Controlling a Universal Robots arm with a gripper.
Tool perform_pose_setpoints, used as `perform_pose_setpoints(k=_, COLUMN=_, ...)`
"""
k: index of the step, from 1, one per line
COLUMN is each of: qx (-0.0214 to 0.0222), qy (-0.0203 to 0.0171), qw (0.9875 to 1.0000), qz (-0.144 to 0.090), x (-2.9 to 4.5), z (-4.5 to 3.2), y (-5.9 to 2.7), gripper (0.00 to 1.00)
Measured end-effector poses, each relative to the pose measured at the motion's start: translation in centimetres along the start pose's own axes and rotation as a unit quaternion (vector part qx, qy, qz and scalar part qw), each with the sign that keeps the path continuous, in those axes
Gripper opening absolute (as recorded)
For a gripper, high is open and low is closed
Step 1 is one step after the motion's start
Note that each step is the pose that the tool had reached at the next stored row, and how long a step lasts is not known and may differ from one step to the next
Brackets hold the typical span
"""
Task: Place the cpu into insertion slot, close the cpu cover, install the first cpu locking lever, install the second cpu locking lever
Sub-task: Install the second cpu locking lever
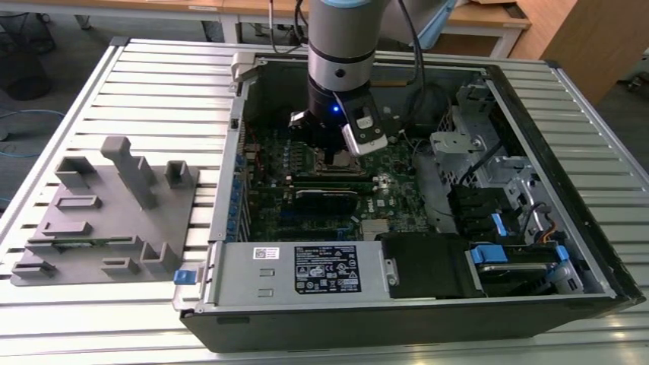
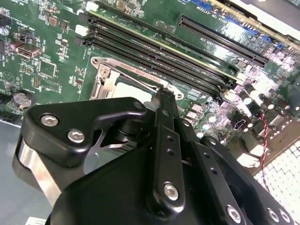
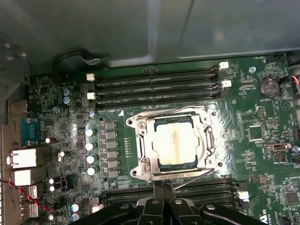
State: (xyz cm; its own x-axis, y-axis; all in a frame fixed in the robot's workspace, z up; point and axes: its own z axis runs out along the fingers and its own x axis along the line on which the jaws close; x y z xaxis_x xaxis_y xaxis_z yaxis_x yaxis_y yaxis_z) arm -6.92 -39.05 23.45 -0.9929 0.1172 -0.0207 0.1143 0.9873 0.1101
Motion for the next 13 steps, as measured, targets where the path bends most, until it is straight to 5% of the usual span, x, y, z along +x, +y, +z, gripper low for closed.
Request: perform_pose_setpoints(k=13, qx=0.0007, qy=-0.0002, qw=1.0000, qz=0.000, x=0.18, z=0.05, y=-0.04, gripper=0.10)
